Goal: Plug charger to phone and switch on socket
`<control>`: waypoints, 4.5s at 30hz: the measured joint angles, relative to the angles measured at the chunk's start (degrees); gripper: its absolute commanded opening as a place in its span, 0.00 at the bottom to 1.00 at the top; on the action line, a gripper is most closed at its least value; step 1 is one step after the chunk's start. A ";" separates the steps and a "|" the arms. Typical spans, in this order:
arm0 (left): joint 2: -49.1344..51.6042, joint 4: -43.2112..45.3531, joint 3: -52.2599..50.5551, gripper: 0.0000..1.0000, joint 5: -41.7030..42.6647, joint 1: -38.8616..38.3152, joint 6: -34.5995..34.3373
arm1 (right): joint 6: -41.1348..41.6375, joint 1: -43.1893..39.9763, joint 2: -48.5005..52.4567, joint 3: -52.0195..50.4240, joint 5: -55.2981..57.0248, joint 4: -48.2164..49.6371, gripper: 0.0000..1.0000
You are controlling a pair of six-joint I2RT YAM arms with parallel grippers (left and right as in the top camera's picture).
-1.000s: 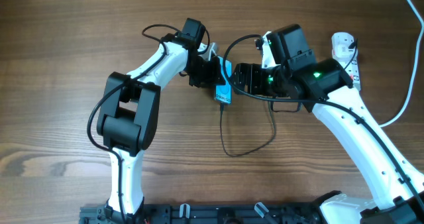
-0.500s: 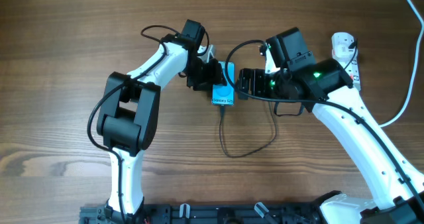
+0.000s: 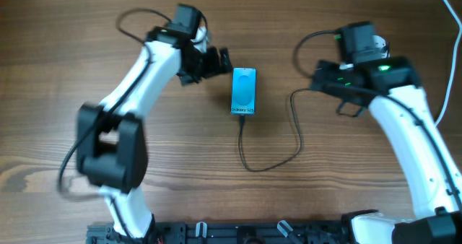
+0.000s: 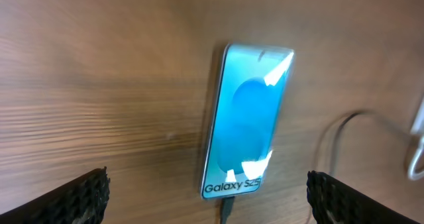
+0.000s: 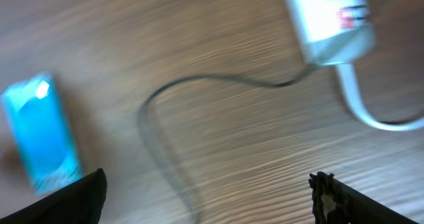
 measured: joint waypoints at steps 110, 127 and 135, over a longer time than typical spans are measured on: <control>-13.60 -0.13 0.33 1.00 -11.69 0.70 -0.92 | 10.75 -34.07 30.86 0.00 -6.80 32.52 1.00; -13.60 -0.13 0.33 1.00 -11.69 0.70 -0.92 | 10.75 -34.51 32.79 0.57 -6.58 33.57 1.00; -13.60 -0.13 0.33 1.00 -11.69 0.70 -0.92 | 9.51 -34.58 32.87 0.85 -7.87 33.42 1.00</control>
